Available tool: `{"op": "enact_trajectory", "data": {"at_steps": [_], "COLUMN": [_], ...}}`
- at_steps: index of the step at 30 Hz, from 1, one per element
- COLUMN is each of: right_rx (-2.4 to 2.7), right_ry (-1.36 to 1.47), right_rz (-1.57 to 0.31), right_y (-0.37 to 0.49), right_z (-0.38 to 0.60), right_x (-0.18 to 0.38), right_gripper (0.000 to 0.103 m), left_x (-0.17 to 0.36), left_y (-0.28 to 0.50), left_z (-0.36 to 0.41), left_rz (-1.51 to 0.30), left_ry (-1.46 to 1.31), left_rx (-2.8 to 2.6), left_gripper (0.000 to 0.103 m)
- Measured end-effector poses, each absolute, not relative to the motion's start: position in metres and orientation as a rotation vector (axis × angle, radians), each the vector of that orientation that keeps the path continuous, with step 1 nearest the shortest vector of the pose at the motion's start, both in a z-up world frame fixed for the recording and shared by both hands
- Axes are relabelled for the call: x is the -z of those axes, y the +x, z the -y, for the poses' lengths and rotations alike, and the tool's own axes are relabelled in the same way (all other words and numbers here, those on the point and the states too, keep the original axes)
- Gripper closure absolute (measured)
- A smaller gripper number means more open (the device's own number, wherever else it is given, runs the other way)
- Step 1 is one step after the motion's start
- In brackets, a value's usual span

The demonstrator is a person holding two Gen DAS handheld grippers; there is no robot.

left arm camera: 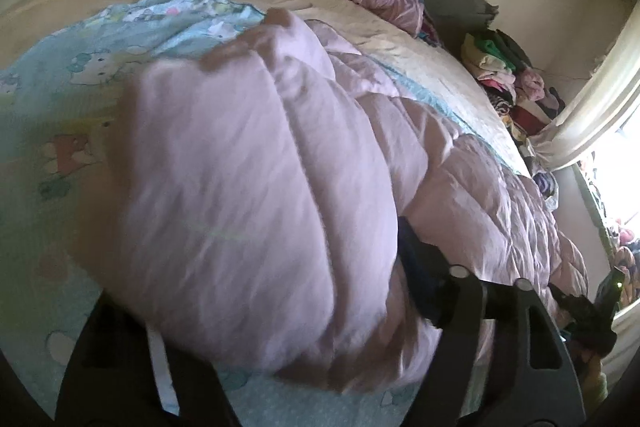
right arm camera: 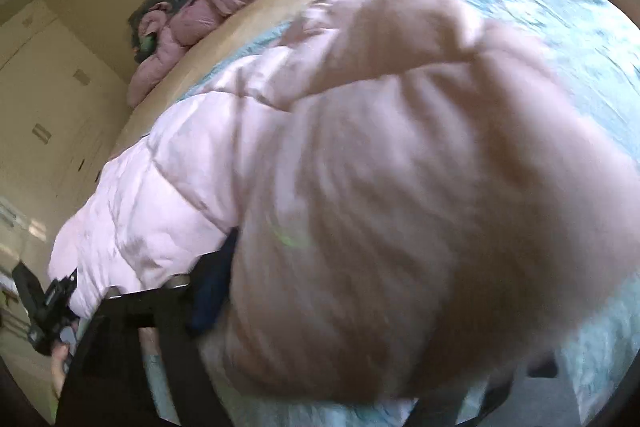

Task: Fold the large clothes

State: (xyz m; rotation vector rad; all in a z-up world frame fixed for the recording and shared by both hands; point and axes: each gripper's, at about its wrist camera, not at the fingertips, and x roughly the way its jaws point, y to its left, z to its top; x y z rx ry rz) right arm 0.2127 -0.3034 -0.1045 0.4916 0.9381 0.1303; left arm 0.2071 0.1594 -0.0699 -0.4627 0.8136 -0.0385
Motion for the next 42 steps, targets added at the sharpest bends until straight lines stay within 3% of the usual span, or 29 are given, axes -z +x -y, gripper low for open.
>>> {"op": "enact_trajectory", "data": {"at_steps": [3,10,16,26,42], "right_rx": [-0.090,0.065,-0.039,-0.148,-0.226], "right_ry": [0.464,0.120,0.106,0.103,0.076], "right_rz": [-0.940,-0.626,-0.560,-0.556,-0.672], "right_y": [0.191,0.107,0.065,0.028,0.026], "right_z": [0.311,0.295,0.282,0.258,0.229], "right_x": [0.095,0.029,0.003,-0.013,0.020], "right_gripper": [0.014,0.004,0.004,0.004,0.004], "left_x": [0.059,0.016,-0.010,-0.020,-0.006], "left_y": [0.189,0.131,0.089,0.042,0.031], "left_z": [-0.161,-0.149,-0.132,-0.109,-0.094], "left_rz": [-0.806,-0.691,-0.646,-0.621,-0.670], "left_ry": [-0.414,-0.228,-0.197,-0.191,-0.196], "left_rx": [-0.009,-0.064,-0.004,0.025,0.027], "left_gripper": [0.009,0.009,0.009,0.009,0.009]}}
